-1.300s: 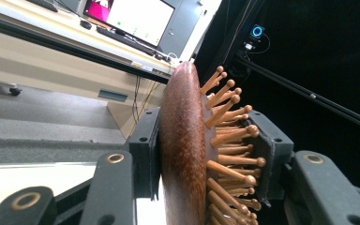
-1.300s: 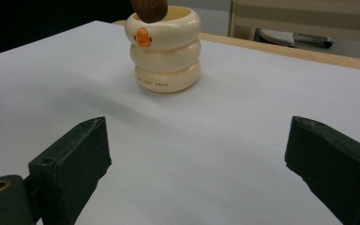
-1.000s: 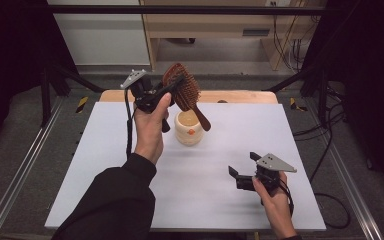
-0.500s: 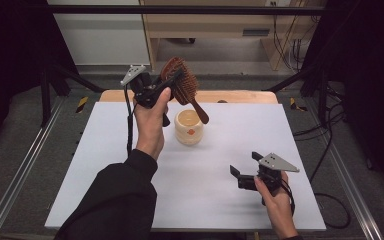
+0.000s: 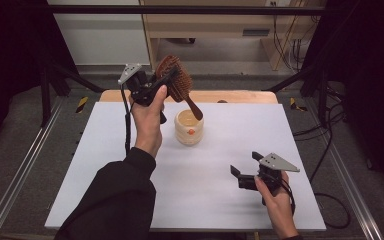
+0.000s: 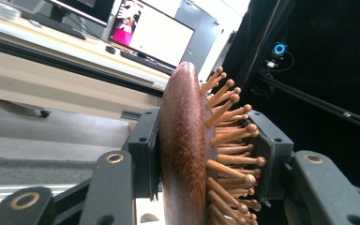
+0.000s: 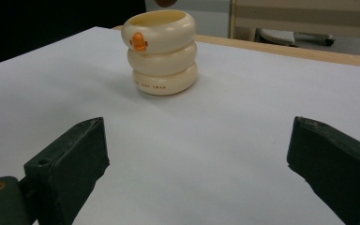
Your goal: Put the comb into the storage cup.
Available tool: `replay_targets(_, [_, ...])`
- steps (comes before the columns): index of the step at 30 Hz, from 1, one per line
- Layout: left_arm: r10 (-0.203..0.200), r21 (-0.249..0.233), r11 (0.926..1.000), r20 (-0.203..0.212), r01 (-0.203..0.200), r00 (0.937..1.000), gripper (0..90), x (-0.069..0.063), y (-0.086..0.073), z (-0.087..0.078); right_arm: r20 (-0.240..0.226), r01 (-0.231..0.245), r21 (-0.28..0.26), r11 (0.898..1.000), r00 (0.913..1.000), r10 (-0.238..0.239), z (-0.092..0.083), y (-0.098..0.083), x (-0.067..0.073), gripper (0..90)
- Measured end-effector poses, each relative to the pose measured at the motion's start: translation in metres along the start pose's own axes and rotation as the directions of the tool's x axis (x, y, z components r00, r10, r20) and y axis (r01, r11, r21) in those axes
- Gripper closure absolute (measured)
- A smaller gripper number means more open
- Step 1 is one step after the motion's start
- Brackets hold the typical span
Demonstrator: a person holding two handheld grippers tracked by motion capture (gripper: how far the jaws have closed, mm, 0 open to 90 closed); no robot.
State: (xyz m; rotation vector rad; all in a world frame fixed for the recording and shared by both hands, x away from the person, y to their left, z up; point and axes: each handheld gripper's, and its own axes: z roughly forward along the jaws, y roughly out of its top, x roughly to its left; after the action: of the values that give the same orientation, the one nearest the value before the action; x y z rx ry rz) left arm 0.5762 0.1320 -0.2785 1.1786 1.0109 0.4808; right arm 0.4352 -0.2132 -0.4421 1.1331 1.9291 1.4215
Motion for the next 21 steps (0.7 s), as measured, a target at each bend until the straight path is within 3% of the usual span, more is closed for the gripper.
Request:
replay_targets(4, [0.001, -0.008, 1.0000, -0.013, -0.001, 0.9999, 51.8, 0.0037, 0.0008, 0.0009, -0.001, 0.001, 0.002, 1.000, 1.0000, -0.001, 0.0001, -0.0003, -0.0001, 5.7])
replay_targets(16, [0.072, 0.007, 0.9974, -0.056, -0.071, 0.9958, 51.8, 0.0093, -0.0038, 0.0058, -0.004, -0.004, -0.002, 1.000, 1.0000, 0.004, -0.0001, -0.0002, -0.0010, 5.5])
replay_targets(21, [0.077, 0.015, 0.9970, -0.060, -0.076, 0.9952, 51.8, 0.0095, -0.0074, 0.0084, 0.001, -0.005, -0.004, 1.000, 1.0000, 0.005, -0.0006, -0.0002, -0.0015, 5.5])
